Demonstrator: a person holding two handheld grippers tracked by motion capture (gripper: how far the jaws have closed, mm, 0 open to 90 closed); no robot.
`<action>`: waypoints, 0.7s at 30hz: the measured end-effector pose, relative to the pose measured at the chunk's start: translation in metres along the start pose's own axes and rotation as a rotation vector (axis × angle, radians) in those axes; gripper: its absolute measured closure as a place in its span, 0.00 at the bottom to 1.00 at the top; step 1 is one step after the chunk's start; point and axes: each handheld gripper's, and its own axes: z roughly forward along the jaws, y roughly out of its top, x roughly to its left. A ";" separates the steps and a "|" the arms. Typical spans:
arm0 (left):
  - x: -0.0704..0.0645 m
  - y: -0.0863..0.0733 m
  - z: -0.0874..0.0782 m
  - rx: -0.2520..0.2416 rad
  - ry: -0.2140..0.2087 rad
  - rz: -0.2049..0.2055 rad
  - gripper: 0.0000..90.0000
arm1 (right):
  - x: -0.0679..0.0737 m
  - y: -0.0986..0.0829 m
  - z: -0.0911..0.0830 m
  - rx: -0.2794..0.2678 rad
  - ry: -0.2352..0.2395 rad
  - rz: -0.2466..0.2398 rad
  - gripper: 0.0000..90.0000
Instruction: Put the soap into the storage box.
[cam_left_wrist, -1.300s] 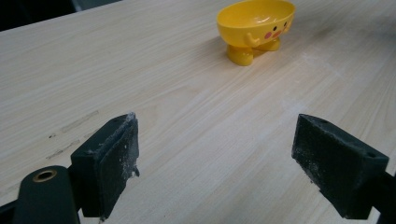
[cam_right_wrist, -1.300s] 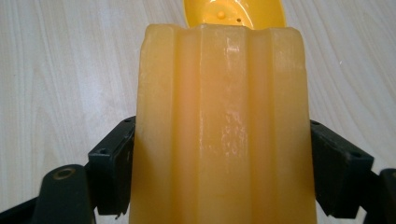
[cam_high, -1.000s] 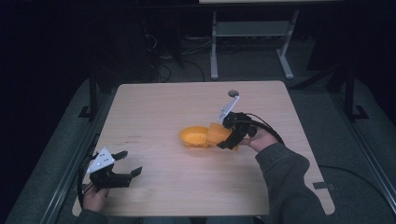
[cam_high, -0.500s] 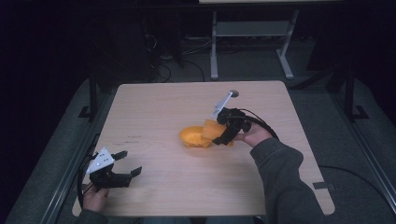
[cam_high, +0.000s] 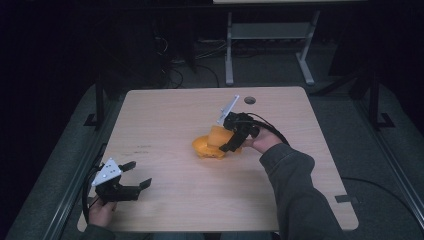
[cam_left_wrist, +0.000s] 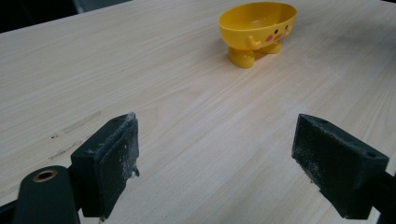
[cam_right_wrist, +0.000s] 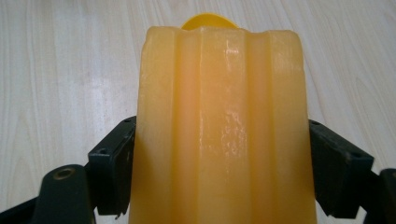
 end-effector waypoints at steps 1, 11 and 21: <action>0.000 0.000 0.000 -0.001 0.000 -0.001 0.16 | 0.000 0.001 0.001 0.003 0.003 0.002 0.23; 0.000 0.000 0.000 -0.004 0.002 0.000 0.16 | -0.003 0.009 0.009 0.018 0.022 -0.019 0.23; 0.001 0.000 -0.001 -0.007 0.004 0.002 0.16 | -0.007 0.026 0.013 0.022 0.031 -0.049 0.23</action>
